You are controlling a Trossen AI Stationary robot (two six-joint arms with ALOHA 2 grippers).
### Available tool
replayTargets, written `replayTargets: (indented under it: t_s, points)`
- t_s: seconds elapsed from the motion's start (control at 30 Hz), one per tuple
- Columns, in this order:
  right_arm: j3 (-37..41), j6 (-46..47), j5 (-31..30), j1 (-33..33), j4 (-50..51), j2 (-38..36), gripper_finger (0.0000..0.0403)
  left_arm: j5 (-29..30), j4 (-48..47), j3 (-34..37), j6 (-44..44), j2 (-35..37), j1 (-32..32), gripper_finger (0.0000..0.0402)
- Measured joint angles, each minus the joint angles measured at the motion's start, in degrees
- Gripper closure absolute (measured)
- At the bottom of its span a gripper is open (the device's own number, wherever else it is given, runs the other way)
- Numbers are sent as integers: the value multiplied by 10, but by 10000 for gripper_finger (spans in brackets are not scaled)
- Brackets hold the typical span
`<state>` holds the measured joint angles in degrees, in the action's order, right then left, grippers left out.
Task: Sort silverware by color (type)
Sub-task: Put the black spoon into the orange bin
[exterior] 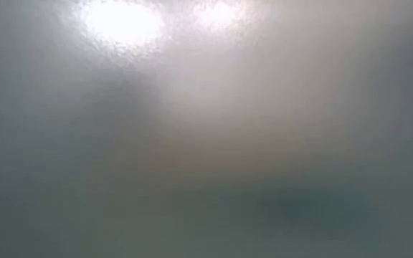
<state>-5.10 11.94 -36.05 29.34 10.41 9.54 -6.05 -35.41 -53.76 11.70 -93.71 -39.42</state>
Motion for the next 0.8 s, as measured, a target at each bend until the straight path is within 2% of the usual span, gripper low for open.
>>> replayTargets:
  t_s: [0.5,0.8]
  points:
    - [0,0,0,0,0,0,218,5,35,39,-4,0,0,285]
    - [0,0,0,0,0,0,218,14,121,95,-3,5,0,285]
